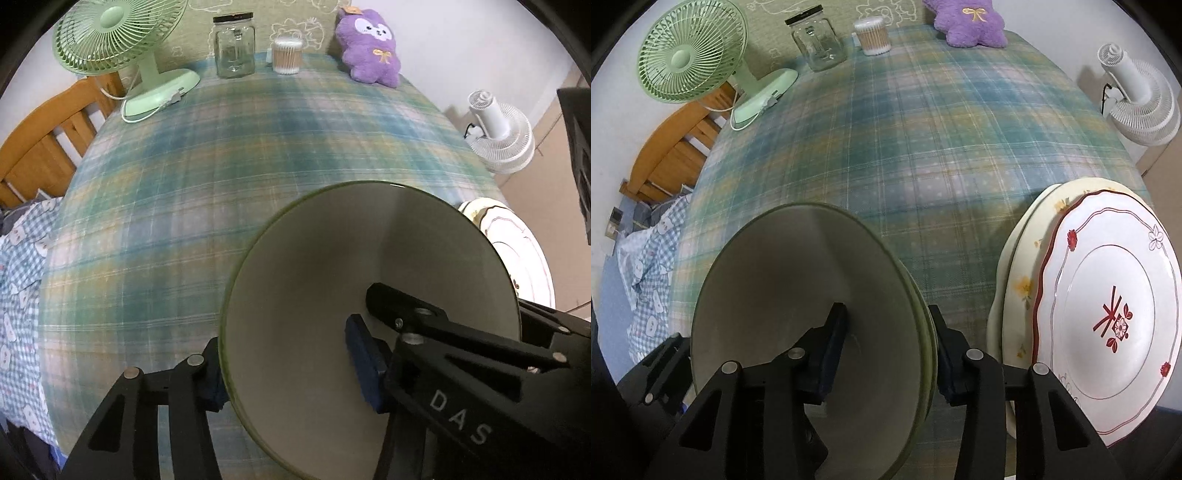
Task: Organize plates and bowls
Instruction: 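Lift the nested bowls and carry them over the plate stack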
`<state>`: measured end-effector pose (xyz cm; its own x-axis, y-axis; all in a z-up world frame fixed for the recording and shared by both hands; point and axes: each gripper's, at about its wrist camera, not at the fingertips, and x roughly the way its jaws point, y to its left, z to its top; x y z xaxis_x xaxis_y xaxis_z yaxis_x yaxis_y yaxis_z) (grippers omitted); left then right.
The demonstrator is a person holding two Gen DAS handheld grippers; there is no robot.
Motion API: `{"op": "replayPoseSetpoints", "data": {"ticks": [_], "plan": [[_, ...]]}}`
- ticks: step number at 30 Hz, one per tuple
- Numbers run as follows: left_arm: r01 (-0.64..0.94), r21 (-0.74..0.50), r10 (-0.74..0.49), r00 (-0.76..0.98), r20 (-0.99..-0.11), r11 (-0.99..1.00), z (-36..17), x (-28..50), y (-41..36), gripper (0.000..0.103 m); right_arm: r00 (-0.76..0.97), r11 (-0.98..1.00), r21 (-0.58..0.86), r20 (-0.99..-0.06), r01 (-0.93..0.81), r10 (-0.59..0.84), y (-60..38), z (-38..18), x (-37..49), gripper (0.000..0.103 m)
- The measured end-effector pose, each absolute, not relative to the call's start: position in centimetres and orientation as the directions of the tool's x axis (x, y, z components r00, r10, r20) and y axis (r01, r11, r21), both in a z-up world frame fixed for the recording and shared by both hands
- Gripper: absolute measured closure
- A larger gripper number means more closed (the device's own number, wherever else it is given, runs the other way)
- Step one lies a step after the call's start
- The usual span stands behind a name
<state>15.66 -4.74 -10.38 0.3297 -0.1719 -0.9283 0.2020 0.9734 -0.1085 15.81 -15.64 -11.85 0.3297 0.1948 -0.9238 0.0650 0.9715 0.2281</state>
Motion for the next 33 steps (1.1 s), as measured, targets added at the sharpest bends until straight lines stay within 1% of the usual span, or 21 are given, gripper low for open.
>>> {"op": "replayPoseSetpoints", "data": {"ticks": [14,28,33], "plan": [[0.185,-0.140,-0.192,0.305,-0.933,0.973,-9.4,15.4,-4.3,0.049,0.315,0.973,0.219,-0.930,0.068,0.188,-15.4,-11.0,15.6,0.057],[0.263,-0.133,-0.229,0.375,-0.898,0.956,-4.8,14.4,-4.4,0.050,0.405,0.974,0.186,-0.907,0.130,0.119,-15.3,-6.0,13.6,0.057],[0.271,-0.122,-0.225,0.390,-0.893,0.955,-3.2,14.1,-4.5,0.050,0.429,0.969,0.196,-0.896,0.151,0.115,-15.3,-4.5,12.7,0.057]]}}
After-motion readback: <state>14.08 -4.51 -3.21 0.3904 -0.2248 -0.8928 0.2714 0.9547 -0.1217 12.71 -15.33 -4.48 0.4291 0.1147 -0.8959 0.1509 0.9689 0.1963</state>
